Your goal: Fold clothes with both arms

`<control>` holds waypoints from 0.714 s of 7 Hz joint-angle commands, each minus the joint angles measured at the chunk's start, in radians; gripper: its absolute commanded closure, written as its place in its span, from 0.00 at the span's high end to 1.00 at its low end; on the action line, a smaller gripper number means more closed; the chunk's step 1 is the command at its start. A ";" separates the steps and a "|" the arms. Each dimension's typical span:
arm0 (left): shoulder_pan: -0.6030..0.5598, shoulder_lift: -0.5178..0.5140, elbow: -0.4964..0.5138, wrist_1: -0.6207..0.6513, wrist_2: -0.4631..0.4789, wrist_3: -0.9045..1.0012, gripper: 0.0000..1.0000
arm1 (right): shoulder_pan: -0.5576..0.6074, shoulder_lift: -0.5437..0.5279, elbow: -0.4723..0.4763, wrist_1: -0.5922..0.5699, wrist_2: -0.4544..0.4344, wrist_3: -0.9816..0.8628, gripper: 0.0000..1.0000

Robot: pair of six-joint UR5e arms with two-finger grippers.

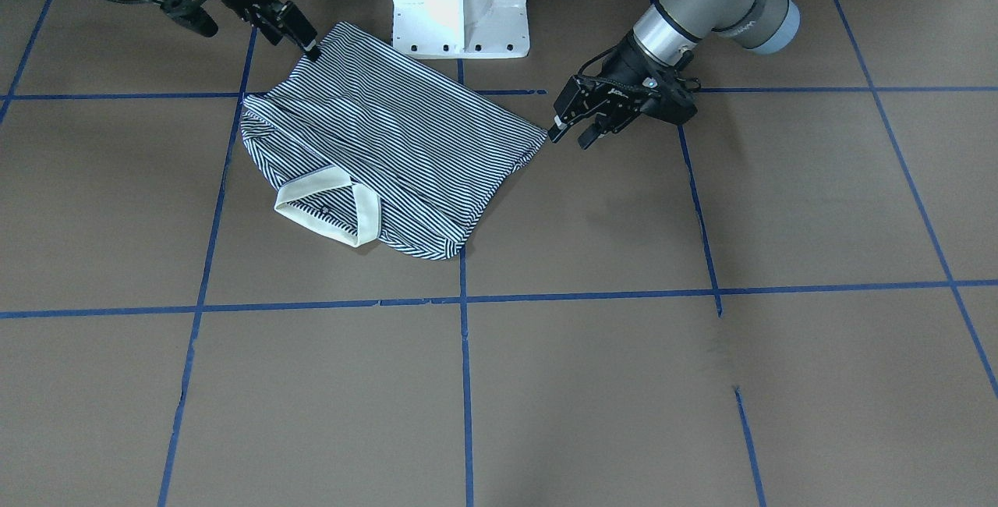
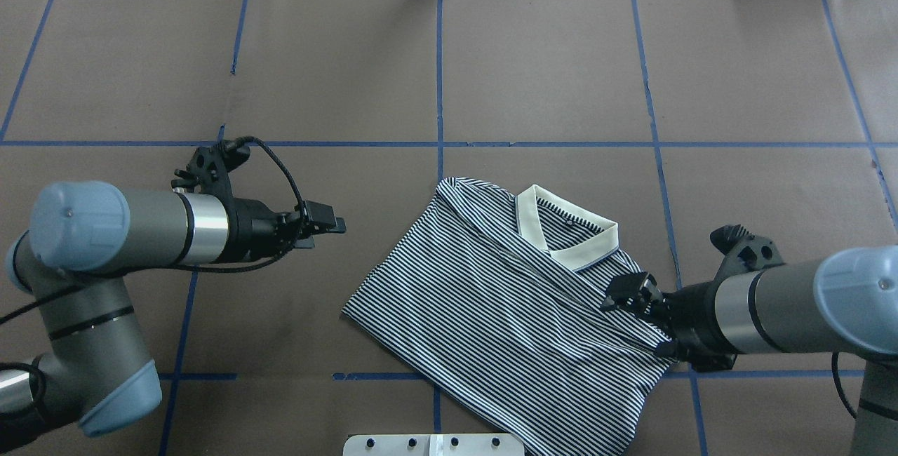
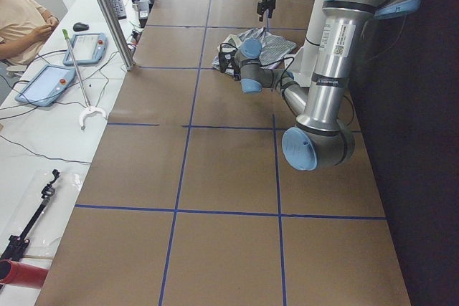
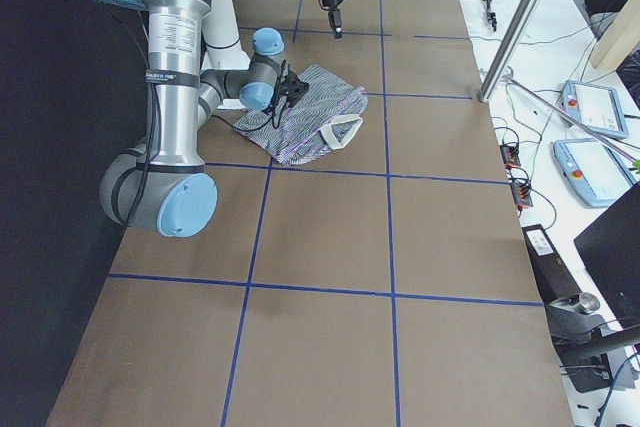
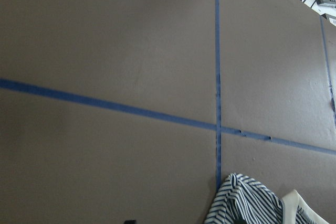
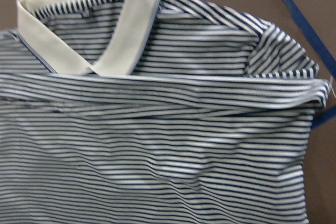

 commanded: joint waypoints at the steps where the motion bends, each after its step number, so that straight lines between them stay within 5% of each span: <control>1: 0.137 -0.042 0.001 0.145 0.117 -0.044 0.64 | 0.116 0.069 -0.066 0.000 0.002 -0.065 1.00; 5: 0.152 -0.074 0.031 0.243 0.118 -0.042 0.60 | 0.131 0.108 -0.120 0.002 -0.001 -0.067 1.00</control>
